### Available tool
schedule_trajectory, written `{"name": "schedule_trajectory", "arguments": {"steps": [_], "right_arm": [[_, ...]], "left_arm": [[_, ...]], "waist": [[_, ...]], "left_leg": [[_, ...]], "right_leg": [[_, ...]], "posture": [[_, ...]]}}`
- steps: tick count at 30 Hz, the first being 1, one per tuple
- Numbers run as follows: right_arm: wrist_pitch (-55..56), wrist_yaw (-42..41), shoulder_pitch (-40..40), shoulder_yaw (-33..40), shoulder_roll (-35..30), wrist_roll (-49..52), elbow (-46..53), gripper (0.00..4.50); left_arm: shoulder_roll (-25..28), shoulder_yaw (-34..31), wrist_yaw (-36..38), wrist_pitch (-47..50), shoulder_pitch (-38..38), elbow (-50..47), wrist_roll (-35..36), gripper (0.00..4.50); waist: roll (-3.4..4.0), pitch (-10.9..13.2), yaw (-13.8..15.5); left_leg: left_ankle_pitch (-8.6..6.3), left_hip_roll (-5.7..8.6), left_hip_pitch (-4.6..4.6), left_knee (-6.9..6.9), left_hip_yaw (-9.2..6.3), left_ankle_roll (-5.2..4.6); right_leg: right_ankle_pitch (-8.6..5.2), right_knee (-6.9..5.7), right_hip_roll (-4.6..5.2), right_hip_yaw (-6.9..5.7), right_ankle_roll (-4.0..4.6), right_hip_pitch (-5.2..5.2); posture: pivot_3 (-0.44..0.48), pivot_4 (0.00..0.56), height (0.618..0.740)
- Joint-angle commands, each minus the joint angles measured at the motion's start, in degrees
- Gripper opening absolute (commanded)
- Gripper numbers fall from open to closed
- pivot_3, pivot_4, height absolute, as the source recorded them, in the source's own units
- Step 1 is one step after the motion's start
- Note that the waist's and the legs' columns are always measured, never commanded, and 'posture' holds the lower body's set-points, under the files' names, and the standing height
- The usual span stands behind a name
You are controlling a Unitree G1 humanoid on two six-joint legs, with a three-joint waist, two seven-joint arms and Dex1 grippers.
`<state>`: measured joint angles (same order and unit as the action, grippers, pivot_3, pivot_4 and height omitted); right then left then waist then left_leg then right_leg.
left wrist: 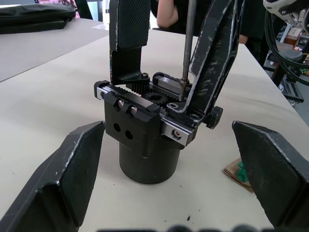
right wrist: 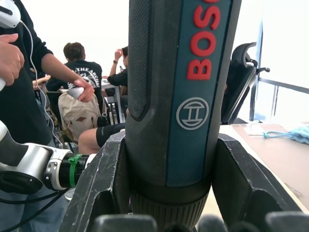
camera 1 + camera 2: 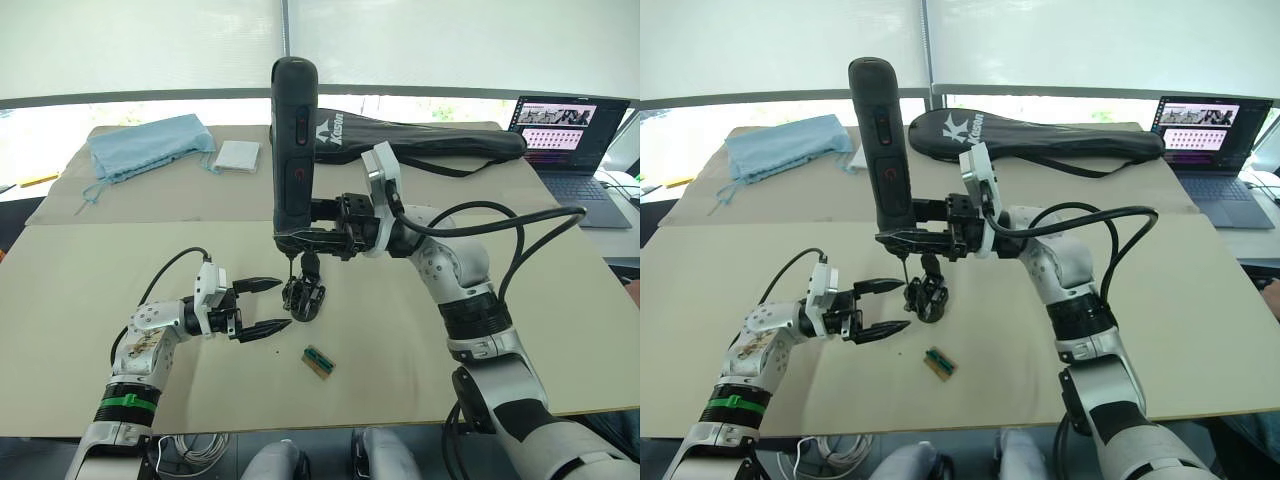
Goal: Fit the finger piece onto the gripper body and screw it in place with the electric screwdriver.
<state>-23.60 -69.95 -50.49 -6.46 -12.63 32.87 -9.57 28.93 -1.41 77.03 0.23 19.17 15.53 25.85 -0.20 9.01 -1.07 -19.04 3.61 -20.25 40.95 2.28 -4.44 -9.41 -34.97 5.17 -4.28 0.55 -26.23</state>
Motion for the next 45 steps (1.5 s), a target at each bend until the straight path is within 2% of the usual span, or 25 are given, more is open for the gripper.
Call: {"name": "schedule_trajectory", "arguments": {"steps": [1,45], "right_arm": [[2.08,-0.31,-1.22,1.62,0.66,1.01,1.83,1.94],[4.74,-1.83,-0.53,1.11,1.05,-2.35,-0.72,1.94]], "left_arm": [[0.06,-0.23,-0.43,0.23,-0.28,-2.22,0.38,4.50],[-0.04,0.44,-1.72,-1.16,-0.01,-0.47,-2.03,4.50]], "waist": [[0.00,0.00,-0.01],[0.00,0.00,-0.03]], "left_leg": [[0.00,0.00,0.00,0.00,0.00,0.00],[0.00,0.00,0.00,0.00,0.00,0.00]], "right_leg": [[0.00,0.00,0.00,0.00,0.00,0.00],[0.00,0.00,-0.01,-0.06,0.00,0.00]], "posture": [[0.000,0.150,0.740],[0.000,0.150,0.740]]}}
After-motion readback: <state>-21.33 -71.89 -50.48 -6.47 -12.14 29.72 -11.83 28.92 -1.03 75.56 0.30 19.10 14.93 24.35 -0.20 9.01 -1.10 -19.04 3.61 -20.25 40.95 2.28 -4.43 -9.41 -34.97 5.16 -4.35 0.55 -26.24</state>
